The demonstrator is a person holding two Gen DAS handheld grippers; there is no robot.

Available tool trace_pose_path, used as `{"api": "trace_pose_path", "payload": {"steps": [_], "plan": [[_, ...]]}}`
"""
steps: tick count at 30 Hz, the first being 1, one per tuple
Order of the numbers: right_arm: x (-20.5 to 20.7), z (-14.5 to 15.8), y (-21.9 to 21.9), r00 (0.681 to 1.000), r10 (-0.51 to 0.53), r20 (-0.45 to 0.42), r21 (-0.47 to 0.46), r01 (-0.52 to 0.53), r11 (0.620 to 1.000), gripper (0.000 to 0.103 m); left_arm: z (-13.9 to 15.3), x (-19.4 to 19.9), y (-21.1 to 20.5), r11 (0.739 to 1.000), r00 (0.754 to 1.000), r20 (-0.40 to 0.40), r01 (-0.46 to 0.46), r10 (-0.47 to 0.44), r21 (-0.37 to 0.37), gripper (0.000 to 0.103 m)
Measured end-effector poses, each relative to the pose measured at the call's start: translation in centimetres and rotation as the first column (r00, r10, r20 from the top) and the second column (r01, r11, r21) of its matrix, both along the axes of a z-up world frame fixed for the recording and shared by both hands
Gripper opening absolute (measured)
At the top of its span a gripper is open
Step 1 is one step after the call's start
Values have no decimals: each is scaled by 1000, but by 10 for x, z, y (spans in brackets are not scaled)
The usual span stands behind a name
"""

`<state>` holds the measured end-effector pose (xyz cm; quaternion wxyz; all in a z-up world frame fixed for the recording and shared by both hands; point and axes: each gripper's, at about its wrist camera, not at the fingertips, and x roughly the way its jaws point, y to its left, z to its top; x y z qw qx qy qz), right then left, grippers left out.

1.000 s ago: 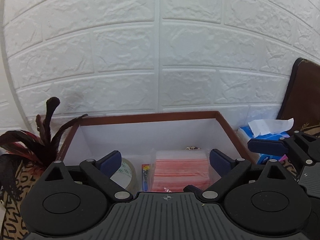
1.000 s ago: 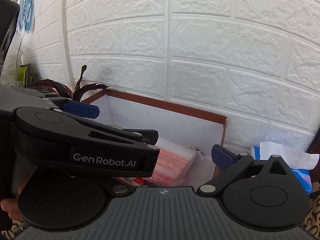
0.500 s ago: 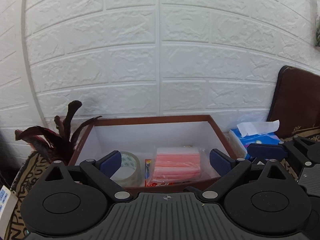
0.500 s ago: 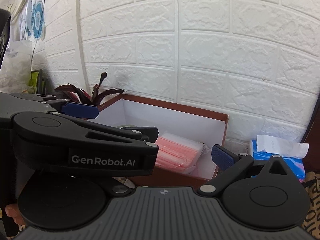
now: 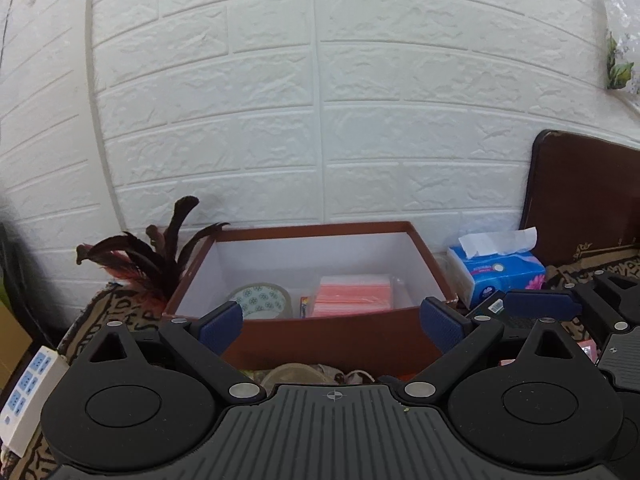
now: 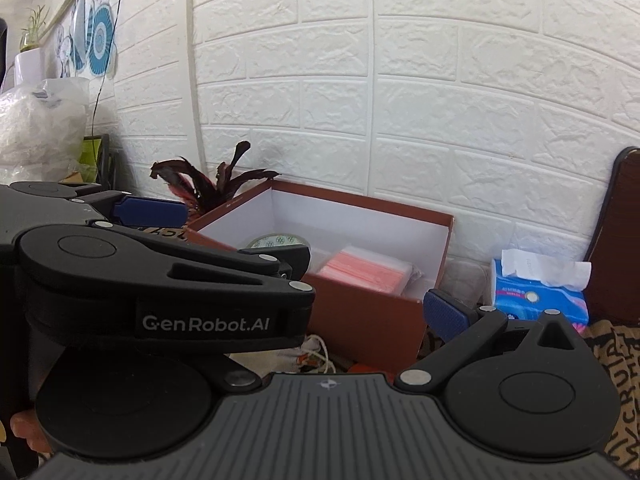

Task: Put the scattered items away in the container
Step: 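Withdraw both grippers from the brown box toward the remaining table items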

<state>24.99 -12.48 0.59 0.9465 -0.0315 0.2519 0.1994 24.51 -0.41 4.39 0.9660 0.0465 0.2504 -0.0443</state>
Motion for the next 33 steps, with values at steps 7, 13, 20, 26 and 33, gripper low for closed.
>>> {"api": "trace_pose_path", "payload": {"steps": [7, 13, 20, 26, 33], "plan": [[-36, -3, -2, 1000, 6, 22, -20, -5, 1000, 102, -4, -37, -4, 1000, 1000, 9, -3, 3, -4, 101], [-63, -7, -6, 1000, 2, 26, -5, -2, 1000, 103, -8, -67, -8, 1000, 1000, 19, -24, 24, 6, 101], [-91, -17, -12, 1000, -23, 13, 9, 23, 1000, 103, -20, -95, -16, 1000, 1000, 8, -22, 22, 11, 101], [-114, -34, -25, 998, -63, -5, 31, 63, 998, 103, -36, -115, -30, 1000, 1000, -11, -13, 13, 19, 101], [-134, -48, -36, 996, -84, -13, 26, 84, 996, 103, -48, -129, -47, 999, 999, -36, 14, -12, 32, 101]]}}
